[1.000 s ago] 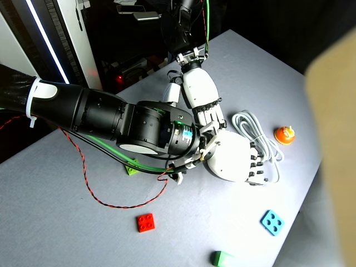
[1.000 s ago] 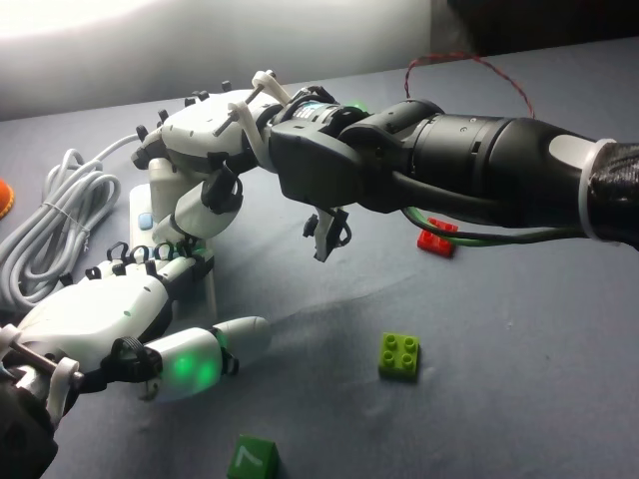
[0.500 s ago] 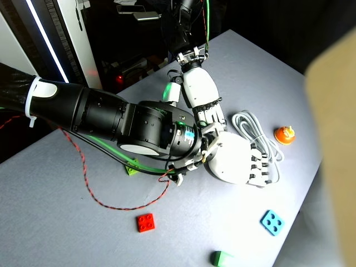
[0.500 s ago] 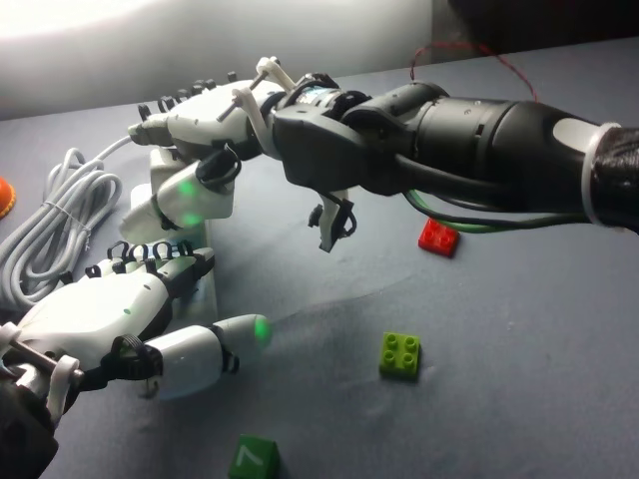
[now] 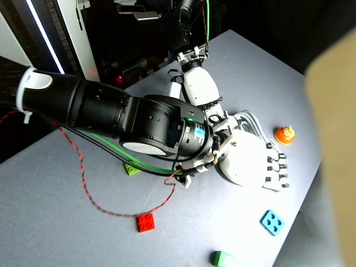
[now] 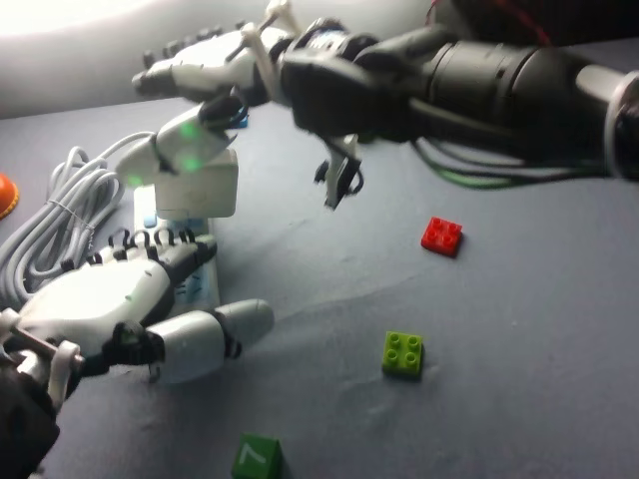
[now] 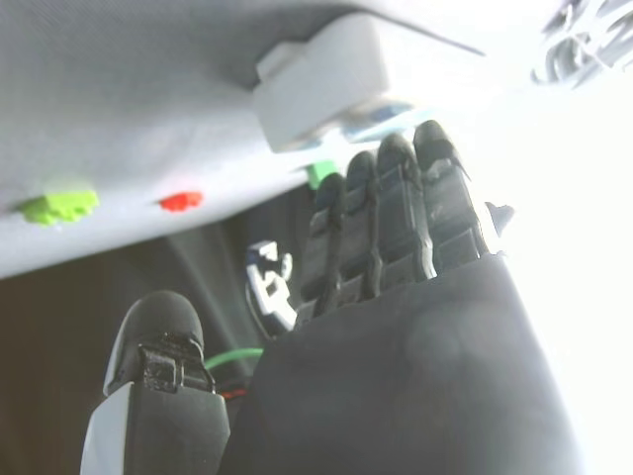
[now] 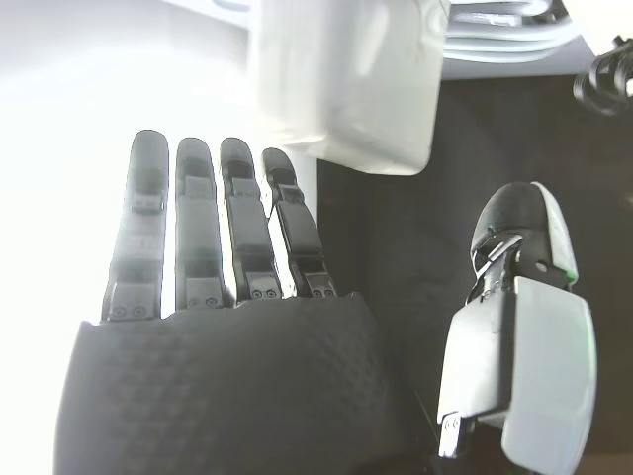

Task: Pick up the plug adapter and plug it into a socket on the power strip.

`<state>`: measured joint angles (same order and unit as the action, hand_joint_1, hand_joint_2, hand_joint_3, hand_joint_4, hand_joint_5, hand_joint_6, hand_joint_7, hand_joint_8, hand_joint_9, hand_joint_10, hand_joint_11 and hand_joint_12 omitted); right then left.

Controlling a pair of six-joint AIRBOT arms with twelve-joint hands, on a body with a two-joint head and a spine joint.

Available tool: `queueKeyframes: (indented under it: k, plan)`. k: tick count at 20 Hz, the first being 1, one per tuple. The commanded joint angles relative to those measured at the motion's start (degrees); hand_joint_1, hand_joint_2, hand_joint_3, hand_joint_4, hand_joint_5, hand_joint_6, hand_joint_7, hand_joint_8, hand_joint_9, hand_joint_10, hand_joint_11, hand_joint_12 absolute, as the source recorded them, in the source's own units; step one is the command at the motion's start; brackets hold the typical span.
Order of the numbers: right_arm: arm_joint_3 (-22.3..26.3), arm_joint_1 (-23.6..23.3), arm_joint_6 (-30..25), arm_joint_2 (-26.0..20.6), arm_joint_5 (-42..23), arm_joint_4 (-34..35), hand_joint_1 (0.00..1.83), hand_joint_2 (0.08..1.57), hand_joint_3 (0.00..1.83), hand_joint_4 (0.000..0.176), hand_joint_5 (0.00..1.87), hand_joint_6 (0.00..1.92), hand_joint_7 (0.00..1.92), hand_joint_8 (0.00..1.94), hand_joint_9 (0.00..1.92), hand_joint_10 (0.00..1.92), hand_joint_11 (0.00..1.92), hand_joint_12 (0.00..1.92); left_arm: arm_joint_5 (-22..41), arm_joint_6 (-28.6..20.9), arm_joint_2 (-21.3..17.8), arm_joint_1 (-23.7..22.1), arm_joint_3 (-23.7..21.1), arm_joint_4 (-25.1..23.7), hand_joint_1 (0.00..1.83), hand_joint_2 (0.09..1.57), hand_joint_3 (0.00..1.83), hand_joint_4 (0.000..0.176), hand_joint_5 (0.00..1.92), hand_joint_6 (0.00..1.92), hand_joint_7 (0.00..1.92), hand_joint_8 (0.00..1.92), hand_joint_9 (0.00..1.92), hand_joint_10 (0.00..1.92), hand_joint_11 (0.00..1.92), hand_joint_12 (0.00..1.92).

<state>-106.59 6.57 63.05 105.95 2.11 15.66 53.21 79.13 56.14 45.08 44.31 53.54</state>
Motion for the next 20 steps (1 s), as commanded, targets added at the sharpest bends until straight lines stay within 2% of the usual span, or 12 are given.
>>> queueKeyframes:
  k: [1, 4, 5, 9, 16, 17, 18, 20]
  plan:
    - [0.02, -1.49, -0.32, -1.19, -6.29, 0.24, 0.18, 0.93, 0.0, 0.0, 0.14, 0.0, 0.15, 0.0, 0.14, 0.0, 0.0, 0.45, 5.36, -0.08, -0.72, -0.76, 0.38, -2.63, 0.0, 1.16, 0.0, 0.0, 0.11, 0.0, 0.12, 0.0, 0.11, 0.0, 0.0, 0.24]
    - [3.4, -2.75, -0.25, -6.07, -5.9, 0.25, 0.2, 0.93, 0.0, 0.0, 0.13, 0.0, 0.14, 0.0, 0.14, 0.0, 0.0, 0.43, 5.08, 0.08, -1.32, -1.91, 0.91, -2.63, 0.0, 1.16, 0.0, 0.0, 0.08, 0.0, 0.09, 0.0, 0.08, 0.0, 0.0, 0.14]
    - [5.49, -3.11, 0.44, -8.45, -5.78, 0.25, 0.18, 0.95, 0.0, 0.0, 0.14, 0.0, 0.15, 0.0, 0.14, 0.0, 0.0, 0.44, 4.96, 0.08, -1.65, -2.17, 1.03, -2.63, 0.0, 1.17, 0.0, 0.0, 0.09, 0.0, 0.11, 0.0, 0.1, 0.0, 0.0, 0.21]
    - [12.9, -4.3, 2.37, -16.7, -4.73, 0.29, 0.17, 0.94, 0.0, 0.0, 0.14, 0.0, 0.16, 0.0, 0.15, 0.0, 0.0, 0.48, 4.22, 0.11, -3.03, -2.84, 1.1, -2.63, 0.0, 1.17, 0.0, 0.0, 0.09, 0.0, 0.12, 0.0, 0.11, 0.0, 0.0, 0.22]
    - [25.11, -5.59, 3.75, -30.7, -2.38, 0.48, 0.16, 0.95, 0.0, 0.0, 0.17, 0.01, 0.18, 0.01, 0.16, 0.0, 0.0, 0.47, 2.25, 0.75, -5.52, -6.57, 1.37, -2.62, 0.0, 1.17, 0.0, 0.0, 0.07, 0.0, 0.09, 0.0, 0.07, 0.0, 0.0, 0.16]
    - [26.98, -5.65, 3.84, -32.82, -1.93, 0.45, 0.24, 0.95, 0.0, 0.0, 0.3, 0.01, 0.29, 0.01, 0.27, 0.01, 0.0, 0.75, 1.73, 1.37, -5.97, -7.52, 1.38, -2.62, 0.0, 1.18, 0.0, 0.0, 0.12, 0.0, 0.14, 0.0, 0.12, 0.0, 0.0, 0.29]
    - [28.66, -5.82, 3.84, -34.6, -1.72, 0.4, 0.28, 0.96, 0.0, 0.0, 0.37, 0.01, 0.37, 0.01, 0.36, 0.02, 0.0, 0.94, 1.16, 1.91, -6.36, -8.36, 1.36, -2.62, 0.0, 1.2, 0.0, 0.0, 0.19, 0.0, 0.22, 0.0, 0.19, 0.0, 0.0, 0.5]
    - [31.49, -6.16, 4.09, -37.38, -0.95, 0.27, 0.28, 0.96, 0.0, 0.0, 0.37, 0.01, 0.37, 0.01, 0.36, 0.02, 0.0, 0.95, 0.79, 1.9, -6.99, -9.37, 1.37, -2.61, 0.0, 1.2, 0.0, 0.0, 0.19, 0.0, 0.22, 0.0, 0.19, 0.0, 0.0, 0.51]
